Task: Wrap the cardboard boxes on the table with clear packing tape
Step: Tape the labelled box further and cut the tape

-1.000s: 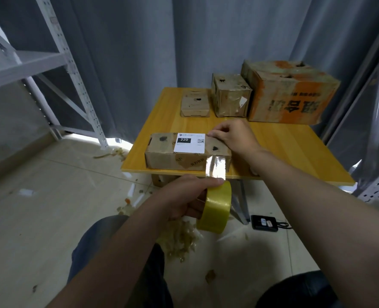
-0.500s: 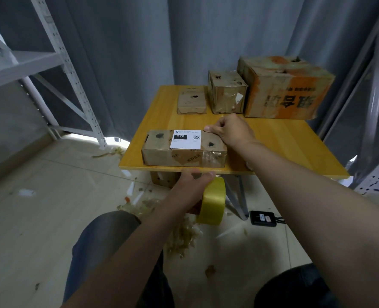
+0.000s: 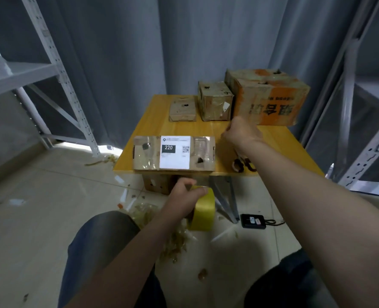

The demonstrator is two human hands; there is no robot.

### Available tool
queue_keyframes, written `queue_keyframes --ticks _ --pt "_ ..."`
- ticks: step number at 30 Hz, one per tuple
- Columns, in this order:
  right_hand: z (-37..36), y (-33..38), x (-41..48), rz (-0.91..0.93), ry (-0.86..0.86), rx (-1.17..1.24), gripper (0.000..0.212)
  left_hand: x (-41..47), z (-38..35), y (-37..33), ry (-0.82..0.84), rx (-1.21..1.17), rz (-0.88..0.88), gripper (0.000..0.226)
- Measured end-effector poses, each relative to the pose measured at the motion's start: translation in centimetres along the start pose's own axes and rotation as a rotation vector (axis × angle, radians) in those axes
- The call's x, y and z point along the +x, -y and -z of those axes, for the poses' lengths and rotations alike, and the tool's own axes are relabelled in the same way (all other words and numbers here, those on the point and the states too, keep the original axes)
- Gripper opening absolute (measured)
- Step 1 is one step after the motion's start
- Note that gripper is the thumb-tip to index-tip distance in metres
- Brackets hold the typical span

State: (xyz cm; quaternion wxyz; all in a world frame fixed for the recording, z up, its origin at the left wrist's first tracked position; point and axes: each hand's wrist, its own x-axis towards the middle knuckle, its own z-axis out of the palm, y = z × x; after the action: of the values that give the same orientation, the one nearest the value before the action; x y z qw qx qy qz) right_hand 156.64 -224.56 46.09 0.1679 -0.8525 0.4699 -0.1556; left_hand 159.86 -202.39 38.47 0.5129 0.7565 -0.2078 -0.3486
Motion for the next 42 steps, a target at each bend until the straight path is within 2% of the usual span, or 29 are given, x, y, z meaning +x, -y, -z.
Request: queue_keyframes --ticks 2,5,8,15,17,19,21,23,25,27,29,31,32,35,39,42 --pt "1.2 -1.3 -1.1 -0.043 0.118 -0.113 0.014 -0.3 -0.1 -0.2 -0.007 0.045 -0.052 0.044" --pt "2.0 -3.1 -2.6 -0.074 0.201 -0.222 0.025 -0.2 0.4 -0.9 -0.035 0.067 -0.105 0.029" --pt "1.8 -4.1 -3.7 -0.125 0.282 -0.252 0.035 -0.1 1.2 -1.8 -0.017 0.07 -0.078 0.026" --pt "1.2 -3.8 -4.7 -0.152 0.246 -0.242 0.028 0.7 1.8 -1.0 0.037 -0.015 -0.019 0.03" --pt "1.6 -3.1 -4.7 -0.159 0.264 -0.076 0.034 1.0 1.9 -0.8 0.062 -0.067 -0.023 0.031" --pt "1.9 -1.6 -4.3 -0.151 0.209 0.199 0.034 1.1 2.0 -0.9 0.094 -0.081 -0.022 0.031" --pt "1.9 0.6 -3.7 -0.037 0.083 0.415 0.029 1.2 2.1 -1.3 0.118 -0.088 0.003 0.034" --pt "1.7 3.0 -3.4 0.106 0.062 0.61 0.029 1.2 2.3 -1.7 0.135 -0.074 0.018 0.027" --pt "1.2 5.1 -3.9 0.208 0.177 0.78 0.022 1.4 2.7 -1.7 0.16 -0.067 0.009 0.012" --pt "-0.1 6.3 -4.3 0.234 0.377 0.928 0.014 1.3 2.9 -1.6 0.189 -0.046 0.022 0.007" --pt "-1.8 6.7 -4.3 0.242 0.487 0.976 0.016 1.4 2.9 -1.4 0.211 -0.039 0.015 0.022" --pt "-3.1 6.8 -3.9 0.239 0.465 0.988 0.019 1.7 2.8 -1.1 0.173 0.001 0.005 0.049" --pt "-3.5 6.8 -3.6 0.232 0.431 0.996 0.019 2.0 2.7 -0.9 0.151 -0.002 0.001 0.055" --pt "-4.3 6.7 -3.1 0.221 0.335 0.982 0.013 2.7 2.6 -1.0 0.143 -0.027 -0.003 0.055" --pt "-4.7 6.9 -2.9 0.211 0.279 0.965 0.012 2.6 2.4 -0.8 0.213 0.012 -0.021 0.036" --pt "-4.8 6.9 -2.9 0.207 0.27 0.972 0.015 2.5 1.7 -0.5 0.278 0.062 -0.035 0.044"
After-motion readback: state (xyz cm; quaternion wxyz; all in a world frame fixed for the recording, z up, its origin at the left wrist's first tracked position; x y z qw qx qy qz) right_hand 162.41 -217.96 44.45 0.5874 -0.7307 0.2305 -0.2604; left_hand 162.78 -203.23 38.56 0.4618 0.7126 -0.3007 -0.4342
